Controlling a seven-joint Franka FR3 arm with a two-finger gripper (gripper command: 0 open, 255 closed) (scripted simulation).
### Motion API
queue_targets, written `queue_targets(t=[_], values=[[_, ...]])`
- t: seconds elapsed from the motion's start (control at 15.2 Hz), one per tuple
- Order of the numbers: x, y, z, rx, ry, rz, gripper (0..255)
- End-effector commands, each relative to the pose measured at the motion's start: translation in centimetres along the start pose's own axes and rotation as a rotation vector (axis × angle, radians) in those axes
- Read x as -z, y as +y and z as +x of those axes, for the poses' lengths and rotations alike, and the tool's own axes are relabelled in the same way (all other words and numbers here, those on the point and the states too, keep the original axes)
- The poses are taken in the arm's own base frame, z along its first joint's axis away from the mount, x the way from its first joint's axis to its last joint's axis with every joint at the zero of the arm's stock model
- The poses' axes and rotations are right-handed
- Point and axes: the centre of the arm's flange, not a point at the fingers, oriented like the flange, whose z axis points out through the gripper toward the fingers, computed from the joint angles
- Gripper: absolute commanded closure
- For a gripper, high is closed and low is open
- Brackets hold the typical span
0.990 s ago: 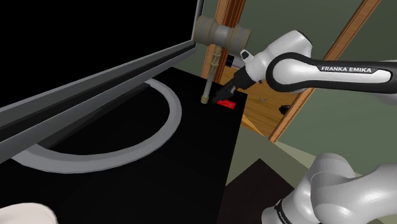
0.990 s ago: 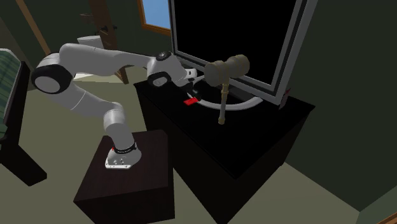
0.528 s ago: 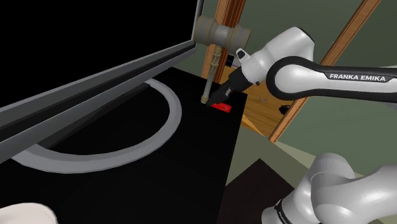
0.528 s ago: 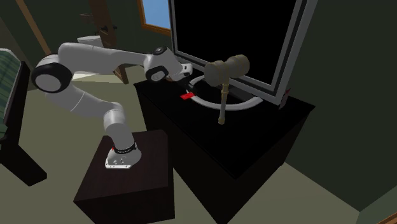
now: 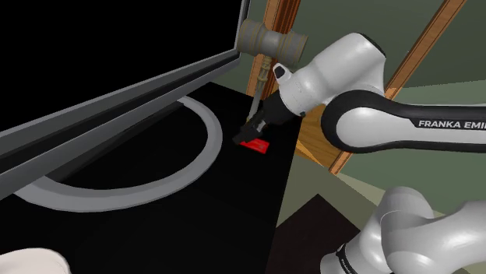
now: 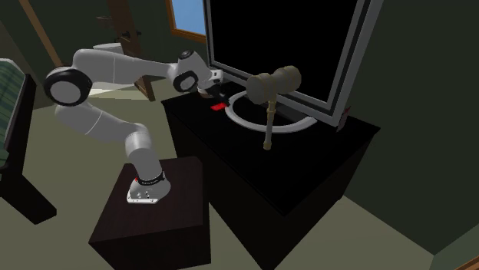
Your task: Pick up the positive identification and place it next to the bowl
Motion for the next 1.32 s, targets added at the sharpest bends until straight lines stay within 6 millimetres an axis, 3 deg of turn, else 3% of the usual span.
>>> queue_targets(t=[0.0,1.25], values=[[-0.2,-2.7,0.3,-0.001,0.0,0.0,255],[-3.1,-27.2,5.1,-0.001,0.0,0.0,255]])
